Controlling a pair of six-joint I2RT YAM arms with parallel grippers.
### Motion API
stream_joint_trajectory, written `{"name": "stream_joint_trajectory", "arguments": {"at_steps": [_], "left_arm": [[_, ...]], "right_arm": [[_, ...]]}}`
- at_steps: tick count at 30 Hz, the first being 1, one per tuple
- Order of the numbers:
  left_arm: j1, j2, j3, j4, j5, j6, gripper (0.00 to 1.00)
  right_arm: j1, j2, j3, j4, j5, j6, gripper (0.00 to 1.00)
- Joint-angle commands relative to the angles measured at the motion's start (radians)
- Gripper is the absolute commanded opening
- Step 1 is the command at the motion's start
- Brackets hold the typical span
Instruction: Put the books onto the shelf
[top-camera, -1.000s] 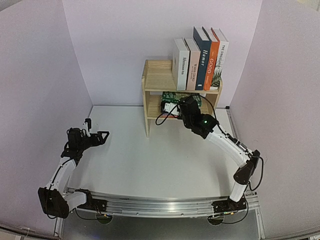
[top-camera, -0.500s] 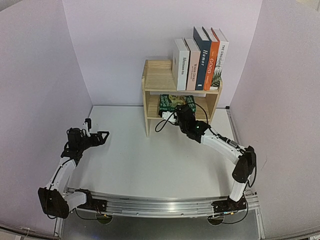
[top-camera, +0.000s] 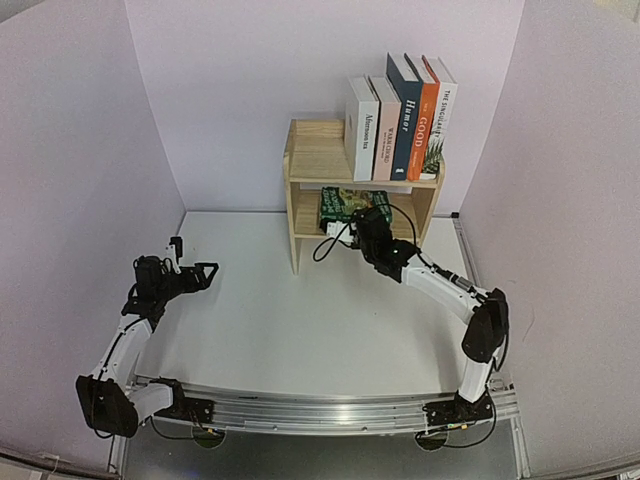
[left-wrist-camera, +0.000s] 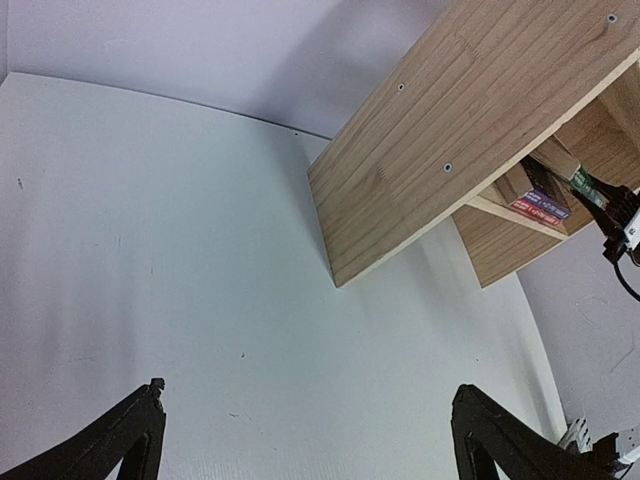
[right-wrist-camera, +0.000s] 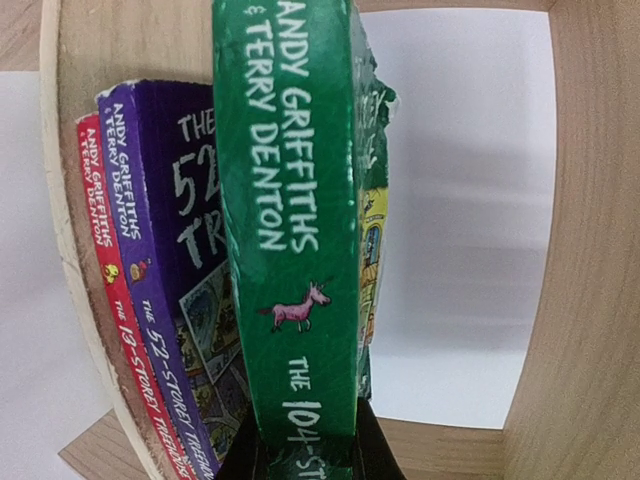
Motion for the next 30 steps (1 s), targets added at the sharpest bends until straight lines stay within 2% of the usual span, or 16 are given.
{"name": "stream_joint_trajectory", "arguments": {"at_steps": [1,19,22,26,30], "left_arm": [[0.001,-0.030,-0.005,0.019,0.001,-0.002,1.00],[0.001,-0.032,-0.007,0.006,-0.003,0.004,1.00],[0.001,-0.029,-0.004,0.002,-0.003,0.009,1.00],[0.001,-0.025,0.000,-0.009,0.004,0.016,1.00],[0.001,-0.022,-0.003,-0.013,0.008,0.016,1.00]], "right_arm": [[-0.015,0.034,0.043,0.016,-0.003,0.019,0.00],[-0.029,0.064,0.078,-0.055,-0.029,0.039,0.01],[-0.029,0.055,0.078,-0.084,-0.038,0.043,0.11],[-0.031,0.040,0.083,-0.125,-0.057,0.047,0.37],[-0.034,0.031,0.085,-0.144,-0.070,0.060,0.48]]}}
